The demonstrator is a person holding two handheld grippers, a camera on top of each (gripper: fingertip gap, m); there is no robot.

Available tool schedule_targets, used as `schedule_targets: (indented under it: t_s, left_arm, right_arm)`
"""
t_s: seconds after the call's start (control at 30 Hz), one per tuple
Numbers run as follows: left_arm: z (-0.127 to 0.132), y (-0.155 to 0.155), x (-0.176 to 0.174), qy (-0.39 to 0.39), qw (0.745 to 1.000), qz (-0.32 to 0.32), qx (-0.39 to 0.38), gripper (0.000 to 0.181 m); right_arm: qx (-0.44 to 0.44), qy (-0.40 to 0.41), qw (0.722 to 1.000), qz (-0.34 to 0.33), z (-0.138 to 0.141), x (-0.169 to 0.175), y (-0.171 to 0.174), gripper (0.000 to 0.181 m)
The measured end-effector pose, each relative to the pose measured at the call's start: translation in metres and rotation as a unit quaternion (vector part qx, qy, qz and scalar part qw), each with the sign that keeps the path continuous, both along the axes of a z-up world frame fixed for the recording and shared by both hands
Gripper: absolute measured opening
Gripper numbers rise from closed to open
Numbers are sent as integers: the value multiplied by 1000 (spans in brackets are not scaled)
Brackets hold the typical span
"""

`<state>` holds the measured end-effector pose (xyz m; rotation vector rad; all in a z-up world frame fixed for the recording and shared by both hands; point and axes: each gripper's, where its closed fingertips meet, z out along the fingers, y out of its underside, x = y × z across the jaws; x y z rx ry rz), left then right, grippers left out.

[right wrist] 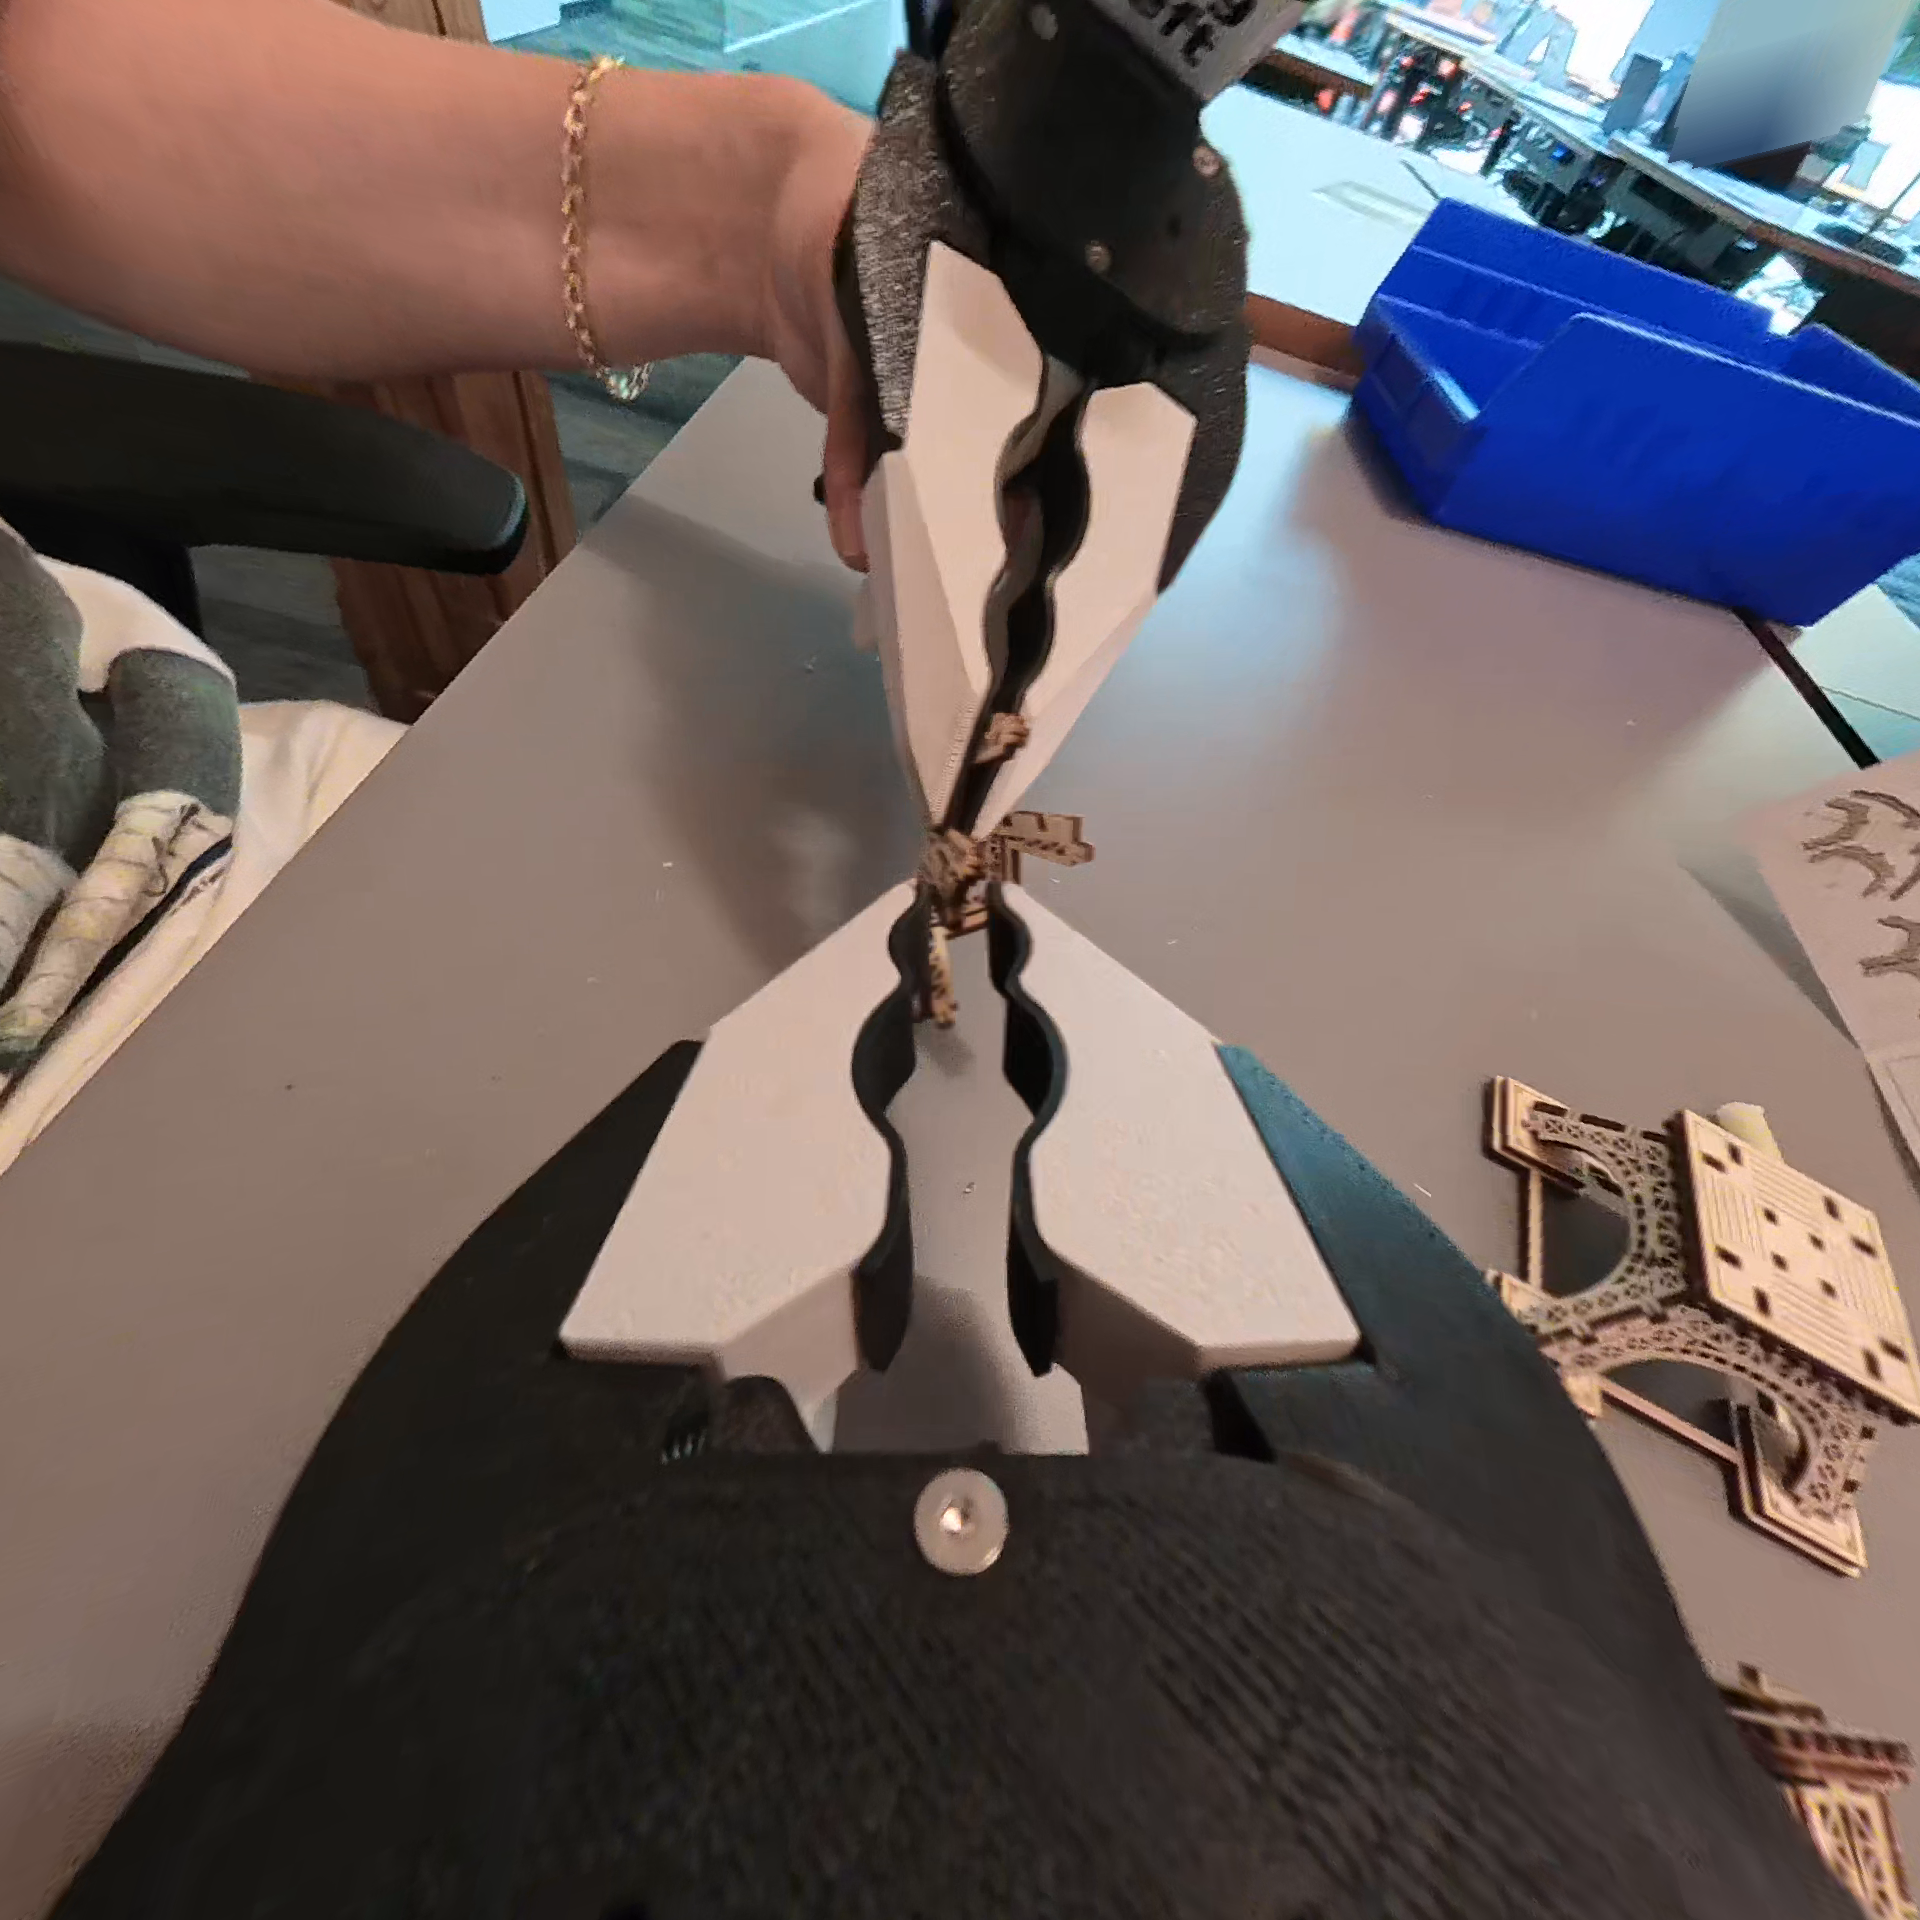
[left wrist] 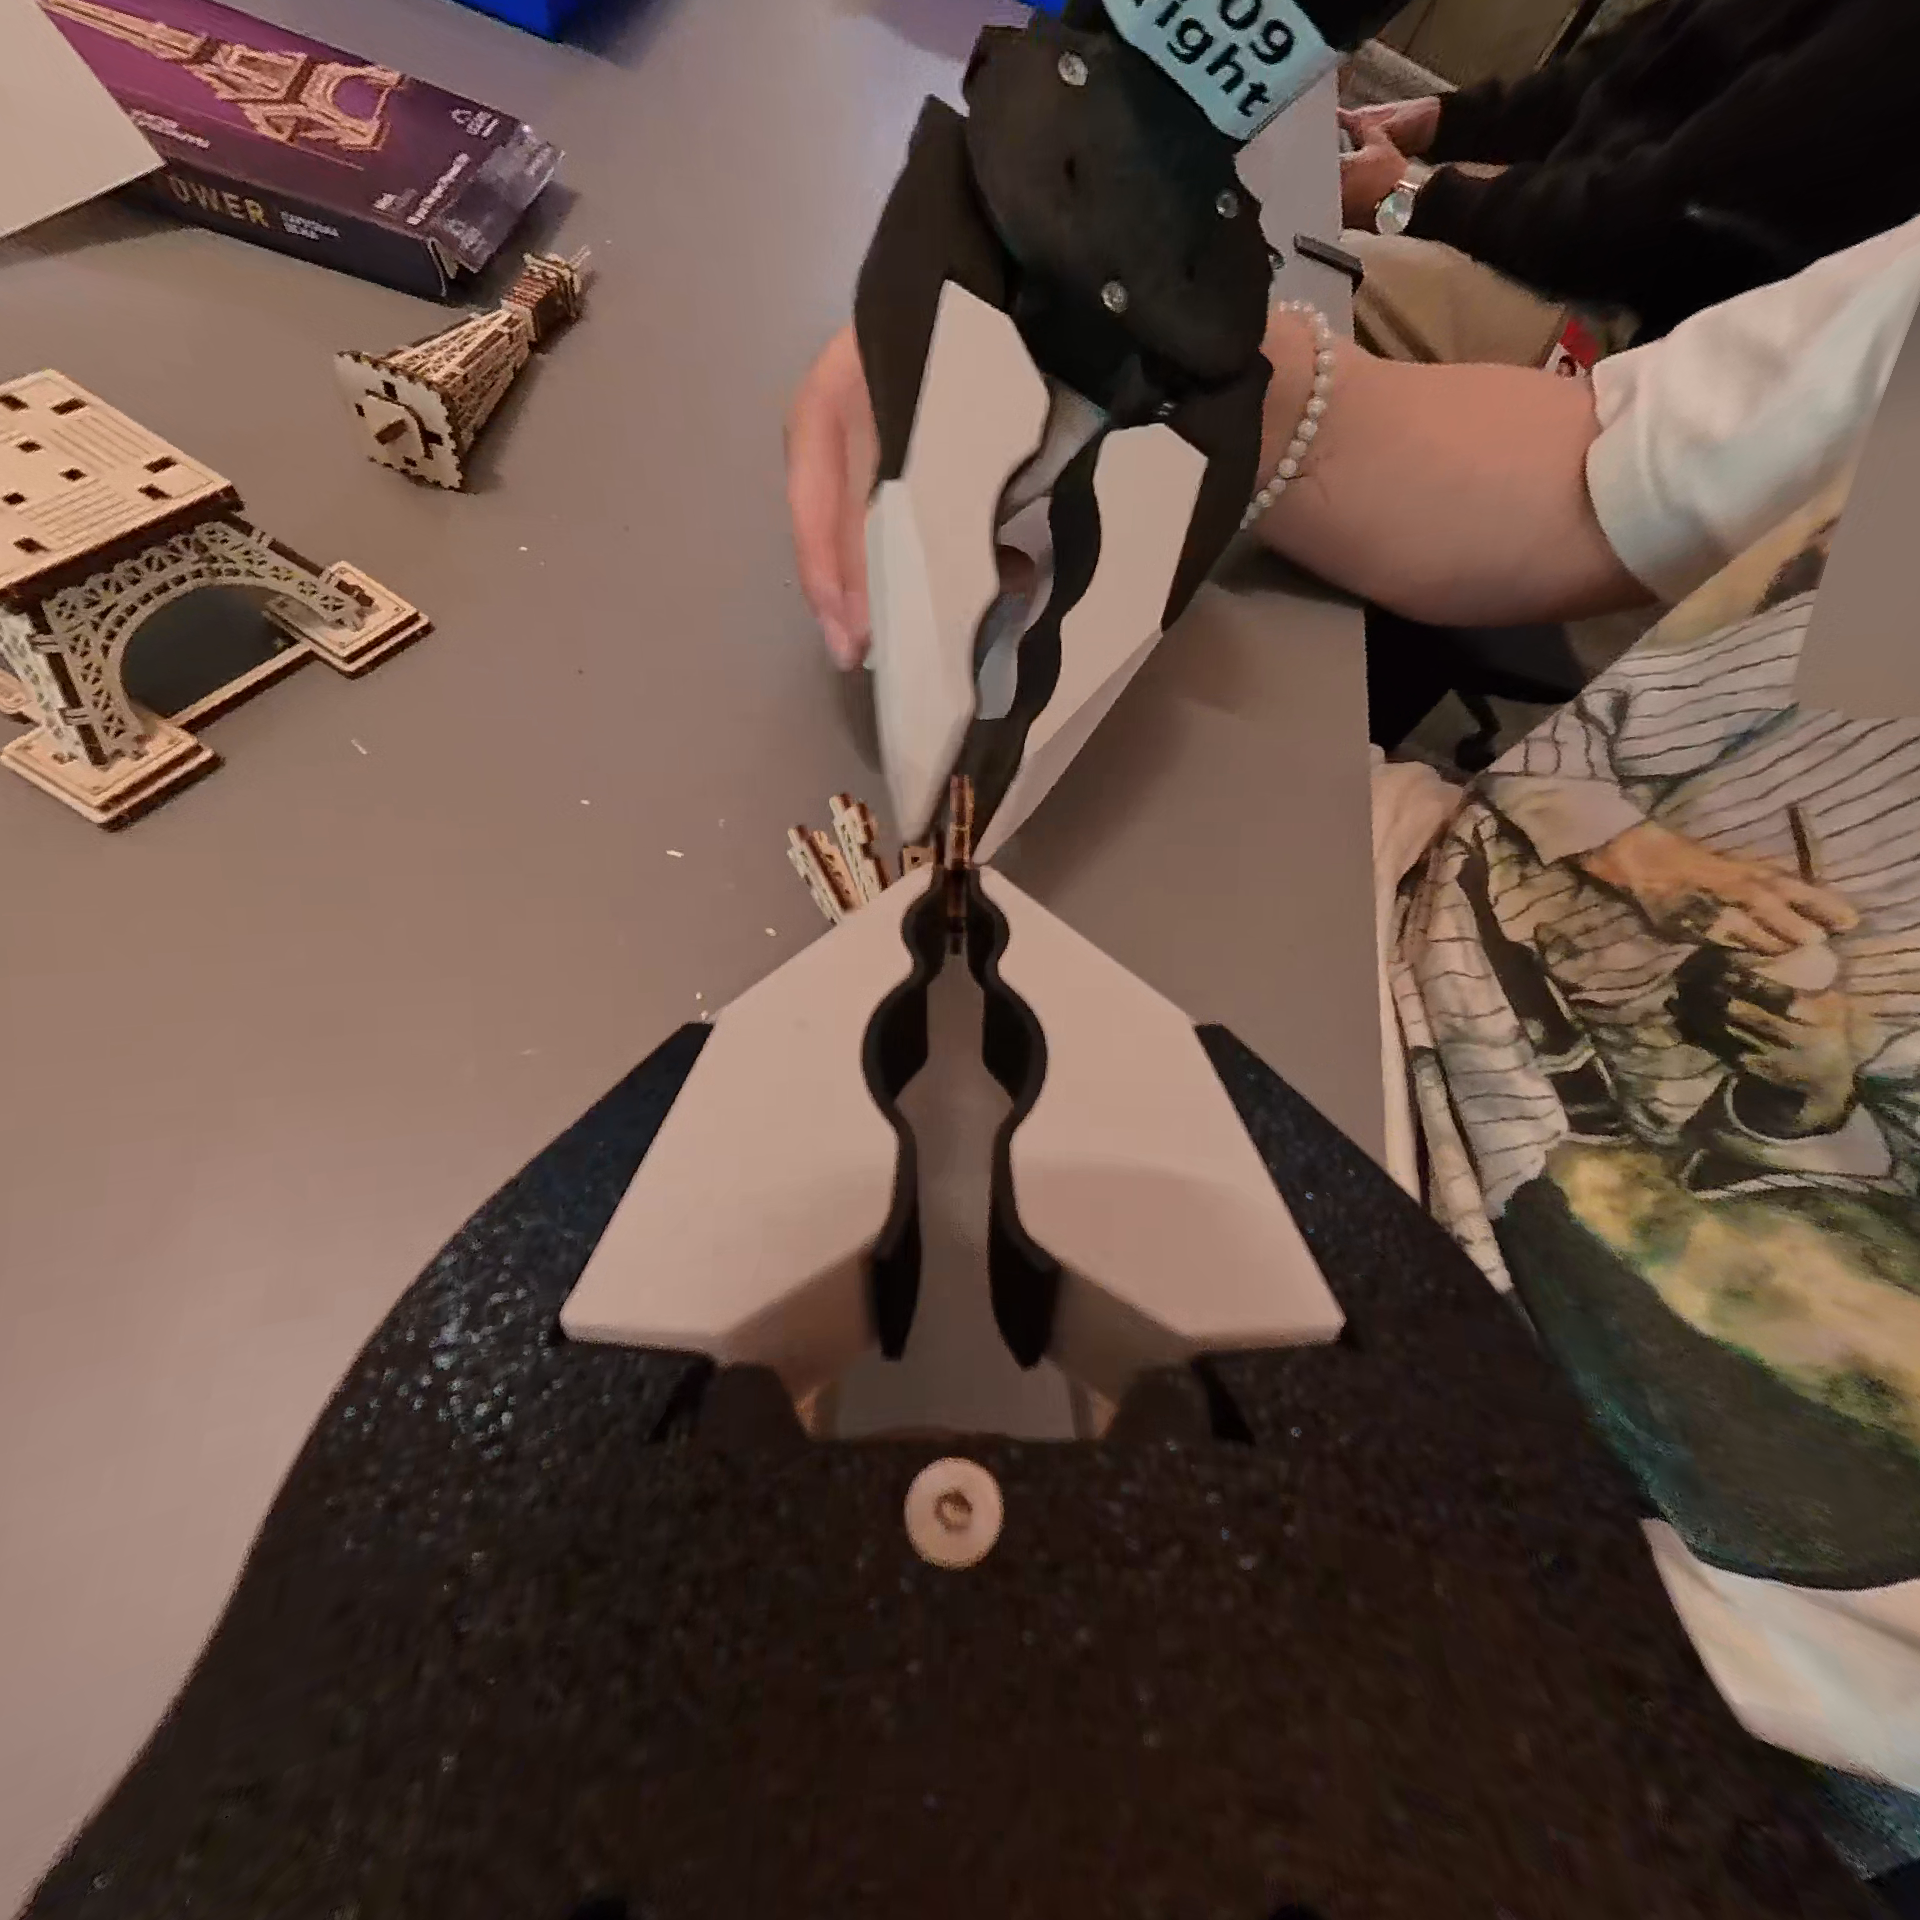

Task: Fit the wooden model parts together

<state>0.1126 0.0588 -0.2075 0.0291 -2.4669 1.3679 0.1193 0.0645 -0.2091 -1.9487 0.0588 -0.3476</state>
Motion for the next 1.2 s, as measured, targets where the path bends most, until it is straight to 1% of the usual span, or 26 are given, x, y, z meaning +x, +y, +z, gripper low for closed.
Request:
schedule_targets:
  t_s: [0.1, 0.2, 0.3, 0.43, 0.47, 0.53, 0.6, 0.7, 0.9, 1.0, 1.13, 1.2]
  left_arm:
    - [-3, 2, 0, 21, 1000, 0, 7, 2]
    - [0, 3, 2, 45, 999, 17, 0, 13]
    - [6, 6, 6, 57, 998, 29, -15, 6]
    - [-2, 6, 8, 32, 999, 36, 16, 9]
    - [-3, 6, 5, 26, 999, 28, 21, 5]
    - [-5, 7, 2, 20, 999, 18, 31, 4]
    - [-5, 8, -1, 37, 999, 9, 38, 3]
    - [-6, 9, -4, 89, 995, 1, 49, 3]
    - [-16, 13, -10, 183, 979, -16, 91, 4]
    - [-21, 14, -11, 209, 972, -18, 105, 5]
    - [-20, 13, -9, 239, 965, -13, 111, 6]
    - [-20, 12, -8, 231, 966, -14, 112, 7]
  right_arm:
    - [-16, -12, 1000, 7, -4, -1, 2, 4]
    - [-20, -8, 1000, -5, -5, 3, 1, 0]
    - [-18, -1, 1000, -5, -5, 3, 1, 0]
    - [-31, 7, 999, -4, -10, 4, 1, 0]
    - [-35, 8, 999, -2, -11, 3, 2, 0]
    - [-41, 8, 999, 10, -13, -1, 3, 0]
    - [-43, 1, 999, 22, -13, -5, 4, 0]
    - [-49, -26, 998, 38, -14, -8, 5, 1]
    - [-85, -69, 992, 65, -25, -15, 8, 2]
    - [-101, -86, 989, 70, -30, -15, 8, 2]
    - [-99, -95, 988, 71, -29, -15, 8, 2]
    - [-101, -98, 988, 67, -30, -13, 7, 2]
